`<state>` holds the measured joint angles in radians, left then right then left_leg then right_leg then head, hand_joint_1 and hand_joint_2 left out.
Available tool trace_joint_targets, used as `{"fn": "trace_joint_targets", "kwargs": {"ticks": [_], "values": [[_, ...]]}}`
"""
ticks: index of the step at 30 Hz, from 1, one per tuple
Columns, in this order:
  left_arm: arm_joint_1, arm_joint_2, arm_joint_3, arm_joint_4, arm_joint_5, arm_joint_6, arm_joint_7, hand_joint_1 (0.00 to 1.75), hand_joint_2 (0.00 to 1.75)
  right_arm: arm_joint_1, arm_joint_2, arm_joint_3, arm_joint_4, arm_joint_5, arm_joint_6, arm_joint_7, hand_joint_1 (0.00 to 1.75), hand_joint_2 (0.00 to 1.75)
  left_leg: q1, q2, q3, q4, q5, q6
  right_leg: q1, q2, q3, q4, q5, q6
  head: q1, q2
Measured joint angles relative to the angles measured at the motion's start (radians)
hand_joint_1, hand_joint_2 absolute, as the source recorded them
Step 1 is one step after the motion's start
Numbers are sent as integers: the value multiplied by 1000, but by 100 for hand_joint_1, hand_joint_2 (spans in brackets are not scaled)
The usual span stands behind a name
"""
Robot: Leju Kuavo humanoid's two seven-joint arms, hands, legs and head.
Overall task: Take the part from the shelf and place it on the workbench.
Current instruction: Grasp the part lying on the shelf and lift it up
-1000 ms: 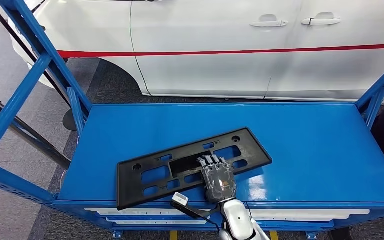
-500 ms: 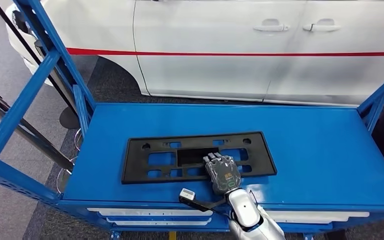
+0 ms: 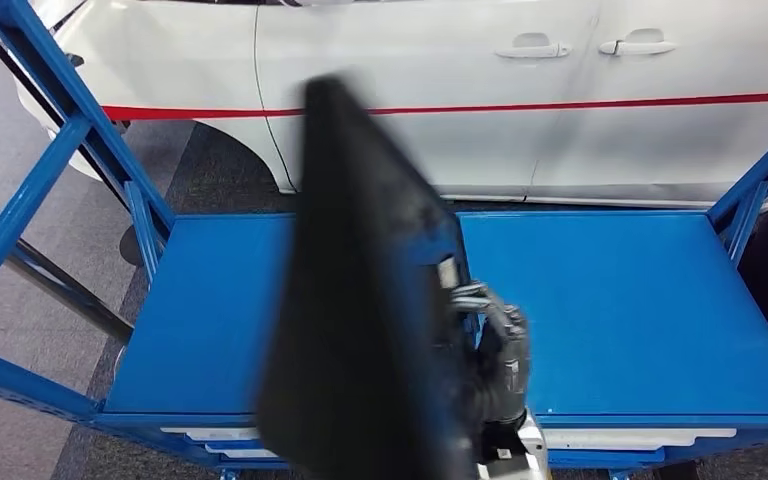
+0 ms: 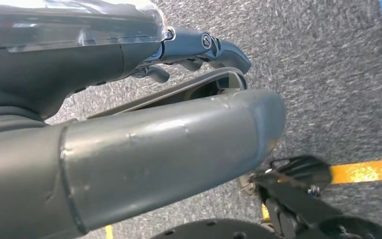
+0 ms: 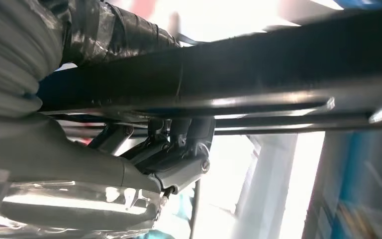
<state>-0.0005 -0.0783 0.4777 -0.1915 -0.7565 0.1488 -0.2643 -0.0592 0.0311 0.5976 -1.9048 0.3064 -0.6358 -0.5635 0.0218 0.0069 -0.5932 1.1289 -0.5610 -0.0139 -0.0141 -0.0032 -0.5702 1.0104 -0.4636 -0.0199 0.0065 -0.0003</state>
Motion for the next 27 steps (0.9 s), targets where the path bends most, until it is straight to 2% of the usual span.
{"fn": "trace_joint_targets", "kwargs": {"ticks": [2,3,4,5,7,8,9,12,13,15,17,18,19,20,21,23,24,27], "values": [[-1,-2,11,0,1,3,0,0,0,16,-8,2,-83,-53,-18,-60,175,175,0,0,-63,130,-55,-4,2,0,0,1,-2,-4,0,0],[0,-2,16,0,2,4,0,0,0,23,-14,3,-114,-67,-24,-76,175,175,0,0,-81,164,-59,-4,3,1,2,2,-4,-5,-1,0],[0,-3,20,0,2,5,1,0,0,31,-19,4,-139,-76,-28,-83,175,175,0,0,-80,158,-41,-3,4,3,4,4,-7,-5,-1,0],[0,-4,24,0,2,5,1,0,0,37,-23,5,-161,-81,-29,-87,175,175,0,0,-61,114,-6,0,5,5,6,7,-10,-4,-2,0],[-1,-5,29,0,3,6,1,0,0,44,-28,8,-199,-83,-30,-91,175,175,-3,0,0,-24,62,11,7,8,10,13,-18,2,-2,0],[-3,-5,30,0,3,6,-1,0,0,45,-30,10,-215,-87,-29,-95,175,175,-6,0,21,-72,78,16,9,9,10,16,-20,7,-2,0],[-4,-6,32,0,5,6,-3,0,0,46,-32,11,-226,-98,-26,-98,175,175,-9,-1,31,-97,82,21,9,8,10,17,-22,12,-2,0],[-4,-10,45,0,18,8,-12,0,0,64,-40,13,-244,-189,-1,-95,175,175,-11,-2,37,-112,86,32,7,8,12,15,-23,28,-2,0],[-4,-12,51,0,25,8,-13,0,0,74,-42,13,-246,-228,14,-80,175,175,-8,-1,40,-119,90,39,7,7,8,26,-33,33,-2,0],[-3,-16,67,0,37,8,-11,0,0,100,-45,10,-240,-287,60,-41,175,175,-3,1,44,-130,97,49,5,7,-28,104,-83,41,-1,0],[-3,-19,82,0,41,9,-8,0,0,133,-46,-2,-216,-309,134,-16,175,175,-4,1,41,-130,99,53,3,7,-91,229,-139,46,-1,0],[-3,-20,89,0,40,10,-6,0,0,152,-46,-12,-200,-311,175,-12,175,175,-5,1,41,-129,99,53,1,7,-112,271,-148,49,-1,0],[-3,-22,96,0,38,11,-4,0,0,172,-45,-23,-181,-311,216,-11,175,175,-5,0,40,-126,99,53,0,6,-117,277,-138,50,-1,0],[-3,-23,102,0,34,11,-2,0,0,189,-44,-35,-164,-309,253,-11,175,175,-4,-1,40,-123,99,52,-2,6,-103,247,-112,51,-1,0],[-4,-25,106,0,28,11,-1,0,0,205,-41,-48,-148,-304,285,-14,175,175,-4,-2,40,-119,97,50,-4,5,-73,183,-74,50,-1,0],[-4,-27,112,0,20,12,0,0,0,231,-33,-73,-115,-290,335,-24,175,175,-5,-4,38,-112,93,43,-4,5,-17,62,-24,46,-1,0],[-4,-28,116,0,16,13,0,0,0,243,-29,-84,-100,-281,351,-31,175,175,-6,-5,37,-110,92,38,-2,5,-3,29,-13,42,-1,0],[-4,-29,127,0,10,15,4,0,0,283,-15,-109,-61,-267,376,-62,175,175,-8,-6,33,-110,97,20,3,8,-8,22,-6,26,-1,0]]}}
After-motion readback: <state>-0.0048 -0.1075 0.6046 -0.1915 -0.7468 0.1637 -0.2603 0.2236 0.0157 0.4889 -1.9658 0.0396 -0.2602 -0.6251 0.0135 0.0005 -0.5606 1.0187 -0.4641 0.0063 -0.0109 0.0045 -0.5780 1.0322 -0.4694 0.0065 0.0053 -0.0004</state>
